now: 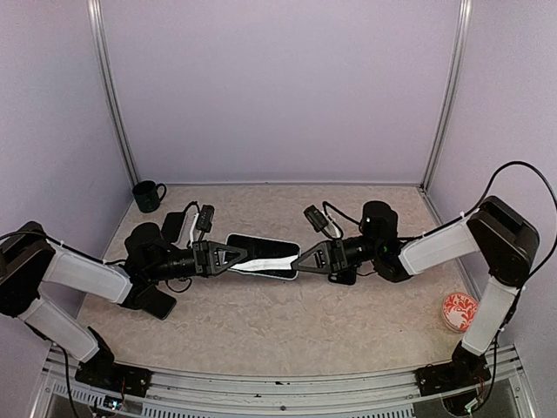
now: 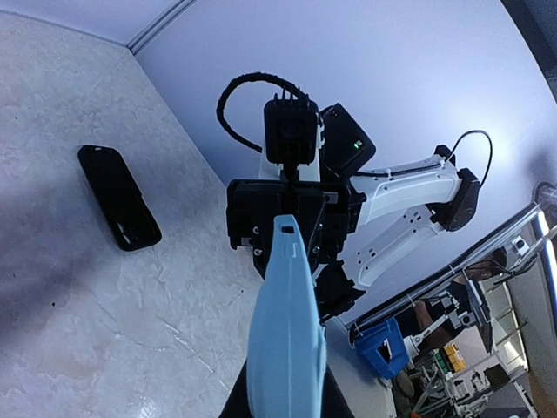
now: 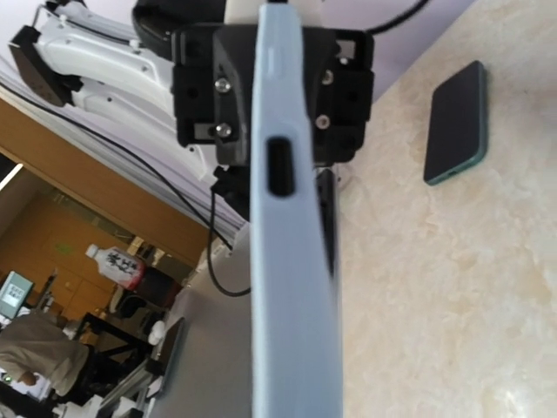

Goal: Put the phone into the phone case
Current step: Press the corner of the phone case at the bottom corners of the phone case.

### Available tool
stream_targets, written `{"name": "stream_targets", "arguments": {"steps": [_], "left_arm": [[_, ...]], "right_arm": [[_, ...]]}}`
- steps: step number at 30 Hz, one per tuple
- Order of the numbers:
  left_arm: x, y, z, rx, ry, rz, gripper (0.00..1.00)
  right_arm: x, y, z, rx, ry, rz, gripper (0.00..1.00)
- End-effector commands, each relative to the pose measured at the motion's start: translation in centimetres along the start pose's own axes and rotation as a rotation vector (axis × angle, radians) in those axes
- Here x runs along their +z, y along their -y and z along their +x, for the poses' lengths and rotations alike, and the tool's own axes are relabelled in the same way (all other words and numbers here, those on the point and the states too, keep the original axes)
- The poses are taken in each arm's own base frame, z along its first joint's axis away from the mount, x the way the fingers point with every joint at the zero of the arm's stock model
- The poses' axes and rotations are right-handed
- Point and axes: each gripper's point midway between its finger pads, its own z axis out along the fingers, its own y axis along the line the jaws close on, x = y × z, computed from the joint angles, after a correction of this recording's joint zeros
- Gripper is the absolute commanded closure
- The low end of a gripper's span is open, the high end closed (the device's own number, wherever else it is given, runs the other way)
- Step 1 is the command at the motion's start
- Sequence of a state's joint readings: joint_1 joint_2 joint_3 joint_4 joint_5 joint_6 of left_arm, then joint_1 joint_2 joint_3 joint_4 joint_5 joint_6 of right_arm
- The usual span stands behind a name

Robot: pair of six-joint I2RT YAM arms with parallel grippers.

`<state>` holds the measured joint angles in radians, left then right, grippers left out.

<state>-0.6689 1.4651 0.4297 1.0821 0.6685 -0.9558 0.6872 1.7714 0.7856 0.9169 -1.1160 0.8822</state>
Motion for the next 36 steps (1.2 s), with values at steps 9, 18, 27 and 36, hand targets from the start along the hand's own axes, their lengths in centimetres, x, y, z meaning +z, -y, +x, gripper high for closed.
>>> {"name": "stream_targets", "arguments": {"steps": [9,18,27,36], "left_arm": [[0.5,-0.2,0.0,0.034,-0.022,-0.027,1.00],[0.5,1.1,0.2,0.075,-0.057,0.015,1.00],[0.2,1.7,0.7,0.091,-0.070,0.027,1.00],[0.3,1.4,0.8,0.089,-0.078,0.012,1.00]], "right_arm": [[0.2,-1.2,-0.5,-0.109,-0.030,0.037,0.72],[0.5,-1.0,-0.7,-0.102,-0.053,0.026,0.65],[0.3,0.2,-1.4,-0.066,-0.036,0.055,0.65],[0.5,0.5,-1.3,-0.060,-0.073,0.064,0.96]]}}
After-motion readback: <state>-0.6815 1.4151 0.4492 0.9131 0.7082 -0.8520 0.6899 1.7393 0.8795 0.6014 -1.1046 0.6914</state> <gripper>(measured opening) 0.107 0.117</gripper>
